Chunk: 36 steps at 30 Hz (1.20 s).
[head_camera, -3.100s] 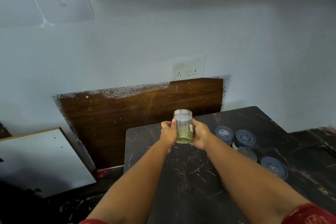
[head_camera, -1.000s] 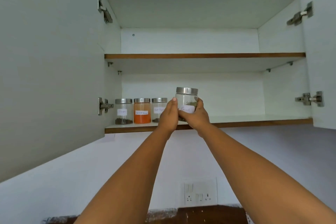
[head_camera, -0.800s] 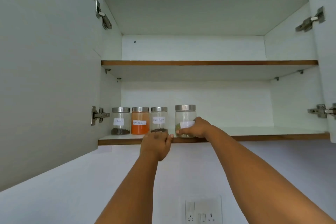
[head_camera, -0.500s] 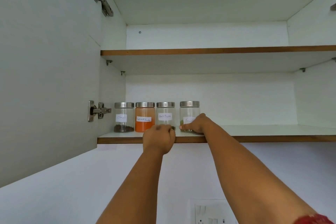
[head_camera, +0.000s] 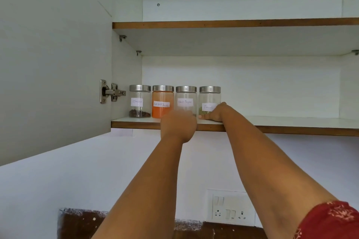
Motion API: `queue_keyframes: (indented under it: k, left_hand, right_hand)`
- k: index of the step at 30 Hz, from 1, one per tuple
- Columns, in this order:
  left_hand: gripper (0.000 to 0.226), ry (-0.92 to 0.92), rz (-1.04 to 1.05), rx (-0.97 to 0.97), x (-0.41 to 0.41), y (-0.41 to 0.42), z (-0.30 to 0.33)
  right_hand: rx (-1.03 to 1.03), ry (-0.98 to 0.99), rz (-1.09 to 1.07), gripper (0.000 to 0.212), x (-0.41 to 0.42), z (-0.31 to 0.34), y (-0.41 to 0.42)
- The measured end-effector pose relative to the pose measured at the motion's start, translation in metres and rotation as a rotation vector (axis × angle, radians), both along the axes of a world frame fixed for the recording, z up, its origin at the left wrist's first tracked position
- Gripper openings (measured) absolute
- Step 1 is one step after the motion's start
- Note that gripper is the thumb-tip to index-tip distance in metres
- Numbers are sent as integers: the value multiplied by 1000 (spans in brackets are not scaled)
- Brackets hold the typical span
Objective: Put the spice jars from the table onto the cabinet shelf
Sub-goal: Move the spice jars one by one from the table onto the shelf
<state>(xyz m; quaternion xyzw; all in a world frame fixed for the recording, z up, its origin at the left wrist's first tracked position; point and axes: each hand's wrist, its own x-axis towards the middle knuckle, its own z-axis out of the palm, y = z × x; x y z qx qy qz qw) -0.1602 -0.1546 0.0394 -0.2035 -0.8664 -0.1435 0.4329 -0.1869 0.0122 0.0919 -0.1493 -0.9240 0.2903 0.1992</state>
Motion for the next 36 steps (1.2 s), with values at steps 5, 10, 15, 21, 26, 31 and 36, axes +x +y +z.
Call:
queue_keyframes:
  k: [5,10,15,21,26,31,36]
  left_hand:
    - [39,4,-8,-2,-2,-1,-1]
    - [39,13,-7,-6,-5,0,-2]
    - [38,18,-2,-22,-5,-1,-3]
    - [39,-9,-18,-8,-2,-1,-1]
    - [34,70,-26,70,10,0,-11]
    - [53,181,-100,215,34,12,-82]
    - [74,-380,-71,148,92,33,-206]
  right_hand:
    - [3,-7,7,111,0,-1,0]
    - [11,-4,2,110,0,-1,-1]
    - [5,-50,-26,123,4,-1,-4]
    - [71,-74,-184,133,32,-7,-8]
    - [340,-33,-211,64,77,-21,-15]
    - [553,359,-205,57,119,-82,-13]
    - [251,277,-117,76,163,-193,-29]
